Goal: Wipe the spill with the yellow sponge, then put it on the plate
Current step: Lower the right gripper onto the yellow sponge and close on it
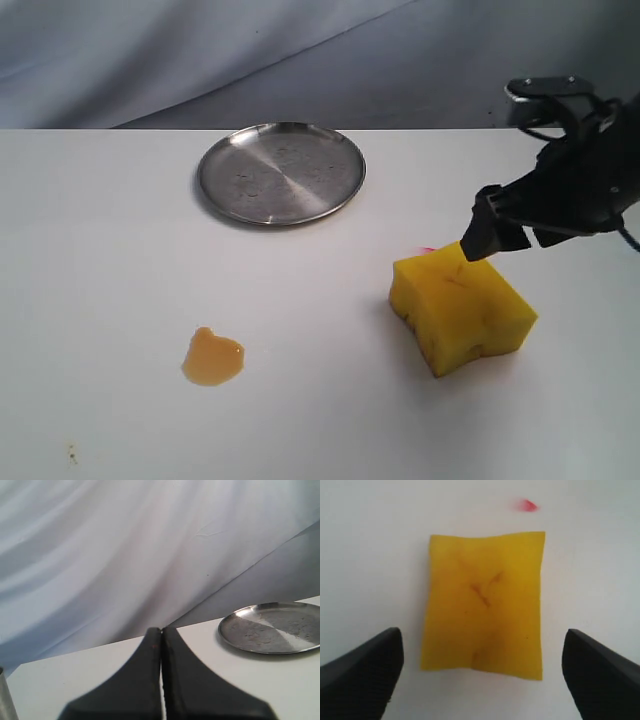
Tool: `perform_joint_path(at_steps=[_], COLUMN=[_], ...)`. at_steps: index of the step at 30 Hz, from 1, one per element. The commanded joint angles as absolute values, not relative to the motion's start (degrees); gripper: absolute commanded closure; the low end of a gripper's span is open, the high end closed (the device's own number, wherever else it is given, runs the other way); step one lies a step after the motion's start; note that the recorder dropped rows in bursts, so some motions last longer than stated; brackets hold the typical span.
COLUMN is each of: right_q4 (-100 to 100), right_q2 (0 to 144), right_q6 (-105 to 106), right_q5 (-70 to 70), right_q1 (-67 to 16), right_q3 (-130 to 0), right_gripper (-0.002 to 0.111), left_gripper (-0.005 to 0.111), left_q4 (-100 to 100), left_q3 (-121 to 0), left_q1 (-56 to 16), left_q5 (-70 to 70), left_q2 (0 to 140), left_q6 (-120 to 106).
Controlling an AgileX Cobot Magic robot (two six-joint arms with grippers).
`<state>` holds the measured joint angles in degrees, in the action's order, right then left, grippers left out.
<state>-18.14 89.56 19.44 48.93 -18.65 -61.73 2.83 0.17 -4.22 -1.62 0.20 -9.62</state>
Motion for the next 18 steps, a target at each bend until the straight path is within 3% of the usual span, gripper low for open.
perform_joint_path(at_steps=[1, 13, 15, 18], right_q4=[-16.04, -18.83, -20.12, -20.11], right_q2=[97.13, 110.44, 112.23, 114.24], right_q6=[18.06, 18.06, 18.06, 18.06], right_q5=[46.24, 40.93, 42.05, 43.11], right_q1=[-18.82, -18.82, -18.82, -18.82], right_q3=[-63.45, -63.45, -63.45, -63.45], right_gripper=[0.029, 0.03, 0.036, 0.061], left_gripper=[0.107, 0.107, 0.107, 0.107], left_q4=[2.42, 2.42, 2.42, 2.42], left_q3=[0.0, 0.0, 0.0, 0.0], left_q1=[-3.97, -3.97, -3.97, -3.97], left_q5=[-1.33, -1.33, -1.33, -1.33], left_q2=[0.0, 0.0, 0.0, 0.0], left_q6=[-9.12, -9.12, -9.12, -9.12])
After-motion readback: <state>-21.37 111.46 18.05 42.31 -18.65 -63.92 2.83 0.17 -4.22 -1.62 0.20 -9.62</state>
